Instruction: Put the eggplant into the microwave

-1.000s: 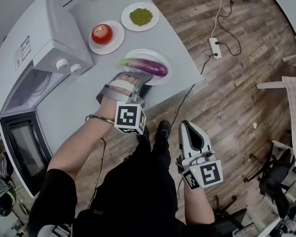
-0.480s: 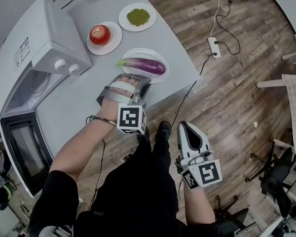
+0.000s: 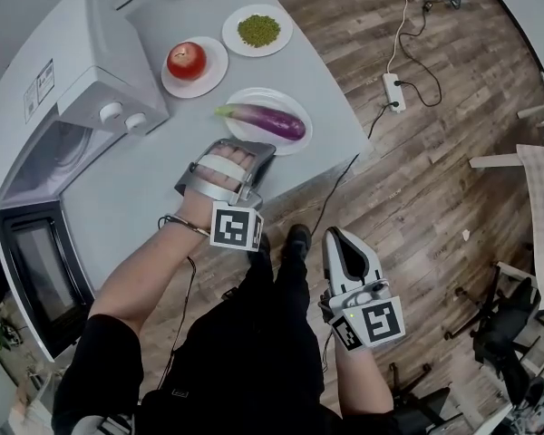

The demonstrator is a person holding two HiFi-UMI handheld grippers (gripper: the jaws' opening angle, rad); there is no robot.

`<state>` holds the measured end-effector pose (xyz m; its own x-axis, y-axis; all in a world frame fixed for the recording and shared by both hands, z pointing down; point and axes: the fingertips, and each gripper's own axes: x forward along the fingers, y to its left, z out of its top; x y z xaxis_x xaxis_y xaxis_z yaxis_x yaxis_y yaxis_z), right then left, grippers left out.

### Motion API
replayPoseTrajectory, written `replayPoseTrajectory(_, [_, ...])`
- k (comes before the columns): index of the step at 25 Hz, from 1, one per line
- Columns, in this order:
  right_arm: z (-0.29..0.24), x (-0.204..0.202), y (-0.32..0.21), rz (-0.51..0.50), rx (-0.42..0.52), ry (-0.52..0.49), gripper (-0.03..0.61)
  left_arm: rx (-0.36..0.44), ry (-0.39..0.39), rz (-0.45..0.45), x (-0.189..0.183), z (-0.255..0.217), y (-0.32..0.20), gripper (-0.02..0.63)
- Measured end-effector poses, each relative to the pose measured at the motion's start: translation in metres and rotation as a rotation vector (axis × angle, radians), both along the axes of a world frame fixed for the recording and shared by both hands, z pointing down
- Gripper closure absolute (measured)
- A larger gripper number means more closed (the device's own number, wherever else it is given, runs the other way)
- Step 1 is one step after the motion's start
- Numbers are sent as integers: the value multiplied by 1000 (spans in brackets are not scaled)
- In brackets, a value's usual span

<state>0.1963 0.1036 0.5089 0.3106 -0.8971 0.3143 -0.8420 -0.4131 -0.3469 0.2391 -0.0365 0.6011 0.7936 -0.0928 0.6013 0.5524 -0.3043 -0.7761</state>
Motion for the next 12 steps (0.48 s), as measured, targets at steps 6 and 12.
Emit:
replayPoseTrajectory(6, [9,-8,-3,-18,-10,-4,560,53,88,34,0,-9,0,594])
replayPoseTrajectory(12, [17,-13,-6,-37,-22,-4,560,100,150,47,-4,-11,-2,597])
